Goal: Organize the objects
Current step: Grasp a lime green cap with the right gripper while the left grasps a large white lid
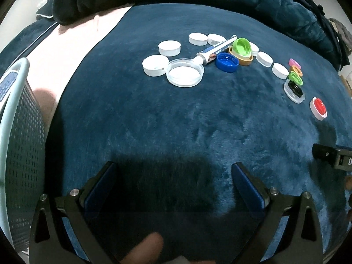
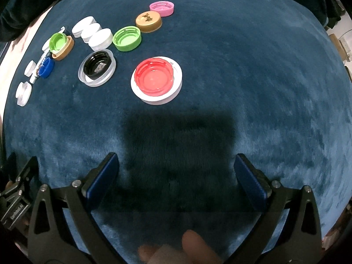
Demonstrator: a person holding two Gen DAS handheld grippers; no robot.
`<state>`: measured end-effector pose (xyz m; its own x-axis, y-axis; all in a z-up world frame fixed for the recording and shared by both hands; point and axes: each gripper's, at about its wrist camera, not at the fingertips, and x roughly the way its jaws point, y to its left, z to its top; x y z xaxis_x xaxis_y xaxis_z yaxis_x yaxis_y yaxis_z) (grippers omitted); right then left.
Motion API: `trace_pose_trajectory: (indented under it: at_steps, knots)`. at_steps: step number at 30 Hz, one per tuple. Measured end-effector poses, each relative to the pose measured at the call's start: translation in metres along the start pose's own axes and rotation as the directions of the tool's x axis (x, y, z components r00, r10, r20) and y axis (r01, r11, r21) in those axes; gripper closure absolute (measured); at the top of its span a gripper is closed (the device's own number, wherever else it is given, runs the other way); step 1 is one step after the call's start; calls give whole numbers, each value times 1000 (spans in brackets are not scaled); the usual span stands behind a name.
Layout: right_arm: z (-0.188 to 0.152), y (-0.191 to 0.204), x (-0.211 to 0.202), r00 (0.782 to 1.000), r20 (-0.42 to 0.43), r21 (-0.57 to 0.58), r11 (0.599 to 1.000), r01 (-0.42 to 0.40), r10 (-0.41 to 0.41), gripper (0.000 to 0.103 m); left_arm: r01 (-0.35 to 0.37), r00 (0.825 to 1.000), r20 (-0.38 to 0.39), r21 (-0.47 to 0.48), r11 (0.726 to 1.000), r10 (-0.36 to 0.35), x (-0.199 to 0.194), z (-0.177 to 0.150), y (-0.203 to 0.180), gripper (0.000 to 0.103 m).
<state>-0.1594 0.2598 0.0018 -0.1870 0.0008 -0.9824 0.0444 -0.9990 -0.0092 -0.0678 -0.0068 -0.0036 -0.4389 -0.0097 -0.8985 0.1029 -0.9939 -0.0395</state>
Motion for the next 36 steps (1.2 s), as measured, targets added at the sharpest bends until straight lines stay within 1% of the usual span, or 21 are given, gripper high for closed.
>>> trace_pose_trajectory:
  at_steps: [4,5,7,9,11,13,15,17,18,19,20,22,23,24,26,27,29,31,33,36]
  knots:
    - [0,-2,-7,1000,5,16,1000,-12,12,0,6,1000,15,4,1000,-6,0,0,-2,0]
    - [1,-3,-13,999,14,29,999,-30,30,0,7,1000,17,5,1000,-7,0,0,-1,0]
    - [6,-5,-29,994,64,55,994,-92,89,1,10,1000,16,17,1000,-10,-2,-1,0,0]
    - [18,-5,-45,982,129,67,987,-144,135,1,9,1000,15,31,999,-9,-4,2,0,0]
    - [30,-2,-52,975,162,78,983,-166,152,1,5,1000,21,43,999,-6,-7,4,-1,0]
    - [43,3,-50,971,168,79,980,-183,168,2,4,999,35,54,999,-6,-10,7,2,1]
    - [52,15,-41,970,167,86,977,-195,179,9,6,999,48,54,999,-9,-15,10,4,1]
    - [51,17,-34,971,154,88,976,-199,184,16,11,998,59,48,999,-14,-18,15,5,1]
    - [51,18,-31,974,144,87,978,-190,176,18,15,998,67,45,999,-18,-19,19,8,1]
    - [64,27,-25,978,131,83,981,-173,161,24,27,997,71,42,999,-30,-20,23,10,1]
    - [71,31,-22,982,120,82,984,-159,149,30,37,997,72,40,998,-40,-21,26,7,1]
    - [77,31,-17,986,108,83,987,-140,130,35,58,996,67,41,997,-60,-19,30,10,1]
    - [83,36,-13,987,105,82,988,-130,121,38,60,996,67,43,997,-63,-18,32,10,1]
    - [85,36,-10,988,97,77,989,-124,116,40,60,996,69,47,997,-64,-17,32,10,1]
    - [91,34,-7,991,82,81,990,-112,106,47,59,996,70,47,997,-63,-15,33,9,1]
    - [94,35,-4,992,77,82,991,-109,103,54,63,995,70,45,997,-66,-15,34,9,1]
    - [100,35,1,992,71,85,990,-111,105,71,80,995,64,32,996,-82,-13,37,11,1]
    - [100,33,2,990,69,94,988,-125,119,72,96,993,60,16,995,-97,-10,40,14,1]
    - [95,29,0,987,66,122,980,-157,150,72,121,991,54,-13,993,-120,-8,45,18,1]
    - [87,23,-6,984,18,180,967,-178,178,72,171,985,44,-59,984,-168,-2,55,23,1]
